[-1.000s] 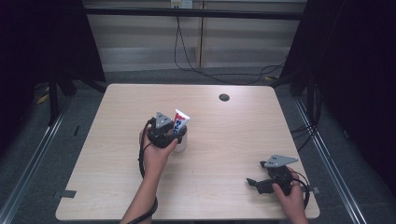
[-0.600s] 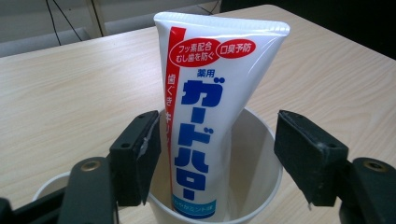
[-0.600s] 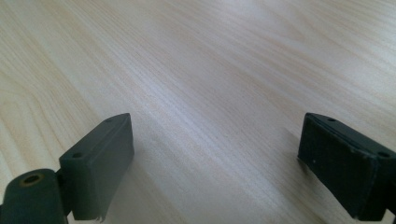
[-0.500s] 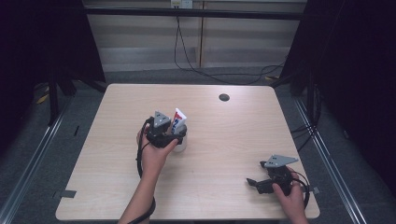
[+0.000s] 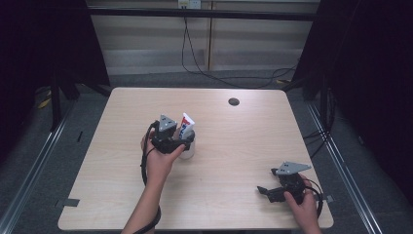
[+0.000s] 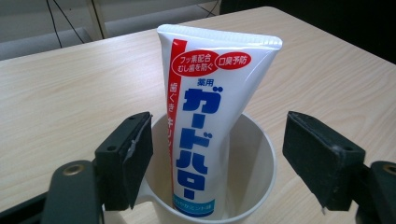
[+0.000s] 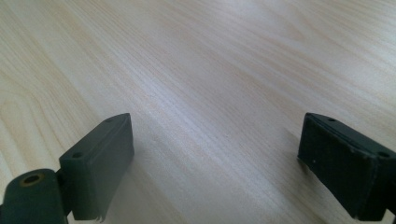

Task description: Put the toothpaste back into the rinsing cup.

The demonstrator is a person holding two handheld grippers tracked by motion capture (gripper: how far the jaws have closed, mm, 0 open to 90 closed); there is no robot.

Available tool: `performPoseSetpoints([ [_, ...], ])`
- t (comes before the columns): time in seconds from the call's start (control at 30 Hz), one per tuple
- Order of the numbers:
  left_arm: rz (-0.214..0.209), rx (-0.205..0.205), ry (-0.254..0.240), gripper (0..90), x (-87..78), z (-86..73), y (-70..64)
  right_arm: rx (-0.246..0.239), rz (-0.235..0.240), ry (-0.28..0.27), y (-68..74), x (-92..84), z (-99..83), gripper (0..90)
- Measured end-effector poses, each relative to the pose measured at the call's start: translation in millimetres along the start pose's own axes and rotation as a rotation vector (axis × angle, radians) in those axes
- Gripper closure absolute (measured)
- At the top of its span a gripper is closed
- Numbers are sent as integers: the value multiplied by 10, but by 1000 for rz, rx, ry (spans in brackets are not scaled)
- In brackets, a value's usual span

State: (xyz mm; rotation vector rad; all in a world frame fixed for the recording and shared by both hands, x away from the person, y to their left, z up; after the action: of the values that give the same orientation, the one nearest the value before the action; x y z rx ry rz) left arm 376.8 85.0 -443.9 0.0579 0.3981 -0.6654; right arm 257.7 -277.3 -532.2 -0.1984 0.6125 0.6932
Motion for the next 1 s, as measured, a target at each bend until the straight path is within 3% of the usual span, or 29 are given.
performPoseSetpoints([
  [0.2, -5, -27, -2, 203, -34, 16, 1, 0, 0, 0, 0, 0, 0, 99],
  [0.83, -13, -48, -7, 160, -164, 30, 38, 0, 0, 0, 0, 0, 0, 99],
  [1.0, -19, -53, 13, 159, -200, 3, 54, 0, 0, 0, 0, 0, 0, 99],
])
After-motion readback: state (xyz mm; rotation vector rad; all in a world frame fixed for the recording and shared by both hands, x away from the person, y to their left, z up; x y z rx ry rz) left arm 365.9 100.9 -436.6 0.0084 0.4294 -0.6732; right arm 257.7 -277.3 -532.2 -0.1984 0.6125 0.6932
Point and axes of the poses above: each handheld gripper's, and its own axes: x roughly forward along the jaws, z roughly out of its top, y roughly to its left, the point moved 3 cm from there along x, roughly forward along the jaws, and after that the axes turned 8 degrees about -y, right-handed, at the moved point
